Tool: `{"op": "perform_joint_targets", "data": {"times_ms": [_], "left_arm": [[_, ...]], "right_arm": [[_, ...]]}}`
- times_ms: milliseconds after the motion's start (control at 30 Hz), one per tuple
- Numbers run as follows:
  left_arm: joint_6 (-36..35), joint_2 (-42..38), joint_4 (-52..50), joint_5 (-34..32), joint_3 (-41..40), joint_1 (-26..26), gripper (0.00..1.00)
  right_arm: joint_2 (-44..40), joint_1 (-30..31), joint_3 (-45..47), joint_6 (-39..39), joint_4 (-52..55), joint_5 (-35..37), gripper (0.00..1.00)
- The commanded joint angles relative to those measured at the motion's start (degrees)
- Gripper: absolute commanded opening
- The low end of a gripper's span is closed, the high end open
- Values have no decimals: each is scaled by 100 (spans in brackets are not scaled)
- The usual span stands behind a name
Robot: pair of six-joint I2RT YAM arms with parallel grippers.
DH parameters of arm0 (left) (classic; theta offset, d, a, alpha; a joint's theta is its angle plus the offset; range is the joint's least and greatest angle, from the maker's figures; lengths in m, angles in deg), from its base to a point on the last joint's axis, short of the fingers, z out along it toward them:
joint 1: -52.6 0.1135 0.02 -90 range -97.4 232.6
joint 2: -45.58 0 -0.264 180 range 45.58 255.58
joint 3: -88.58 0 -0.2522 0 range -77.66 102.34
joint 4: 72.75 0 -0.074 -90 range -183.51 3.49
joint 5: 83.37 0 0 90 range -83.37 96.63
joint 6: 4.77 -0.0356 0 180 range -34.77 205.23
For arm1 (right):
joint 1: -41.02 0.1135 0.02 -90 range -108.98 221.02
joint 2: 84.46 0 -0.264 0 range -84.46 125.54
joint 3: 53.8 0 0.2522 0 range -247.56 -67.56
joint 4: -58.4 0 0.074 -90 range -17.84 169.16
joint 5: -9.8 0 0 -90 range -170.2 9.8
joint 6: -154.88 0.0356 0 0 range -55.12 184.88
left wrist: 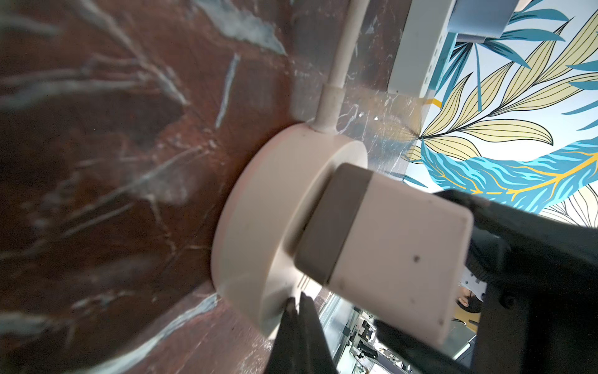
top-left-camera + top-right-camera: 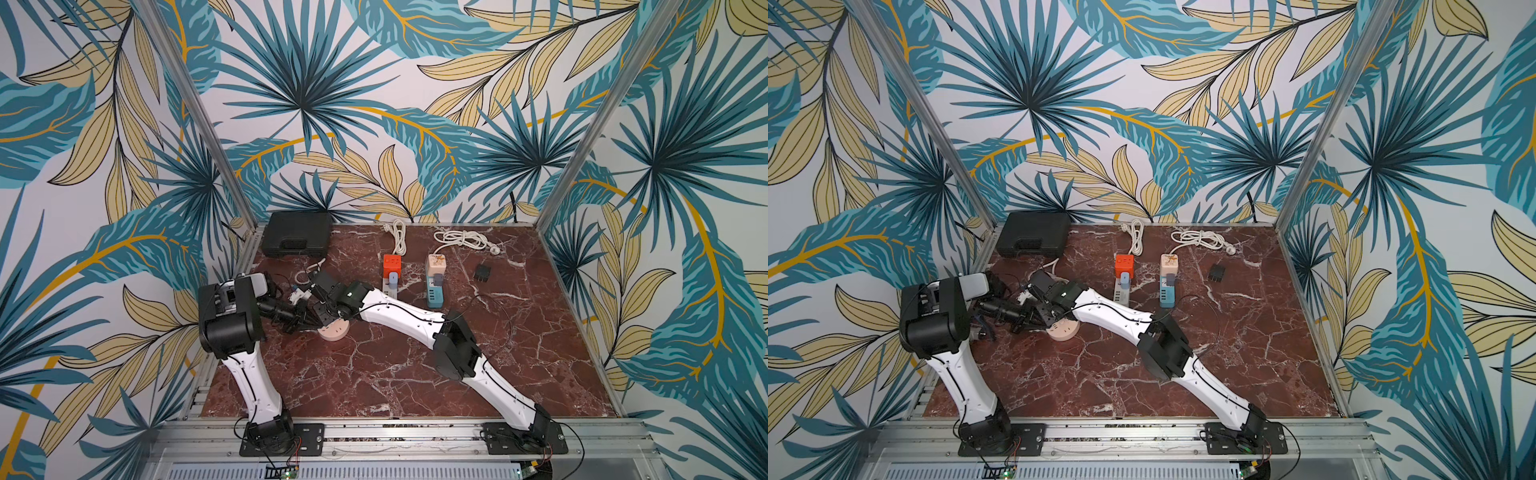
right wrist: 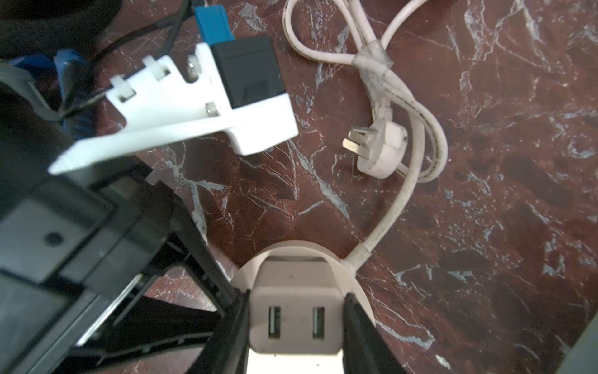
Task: Pull the plug off the socket
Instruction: Remove the plug from the socket.
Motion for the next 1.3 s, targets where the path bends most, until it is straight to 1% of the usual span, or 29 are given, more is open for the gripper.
{"op": "perform_joint_targets", "data": {"times_ms": [0, 67, 167, 300, 467, 567, 700, 767, 1033, 1167, 1267], "left_arm": [[-8, 247, 643, -842, 22, -10, 0], [-6, 253, 643, -841, 31, -10, 0], [2, 254, 643, -838, 31, -10, 0], [2, 252, 643, -840, 33, -10, 0], [10, 260, 645, -846, 33, -10, 0], [6, 255, 643, -843, 26, -10, 0], [2, 250, 640, -831, 33, -10, 0], [2, 249, 641, -833, 33, -10, 0], [2, 252, 643, -835, 33, -10, 0], [2, 257, 643, -826, 33, -10, 0], [2, 259, 642, -829, 39, -10, 0]], "right_arm": [[-174, 233, -115, -407, 314, 618, 11], [-138, 263, -122, -557, 331, 826, 11], [-120, 263, -131, -630, 340, 773, 10], [-217, 196, -166, -416, 286, 160, 8], [-431, -53, -166, 233, 262, -594, 8], [-479, -155, -166, 385, 276, -886, 8], [-454, -145, -158, 294, 338, -818, 8], [-428, -94, -157, 194, 366, -646, 8], [-304, 287, -153, -596, 313, 746, 4], [-238, 299, -166, -638, 325, 912, 4], [-251, 305, -213, -628, 336, 842, 3]]}}
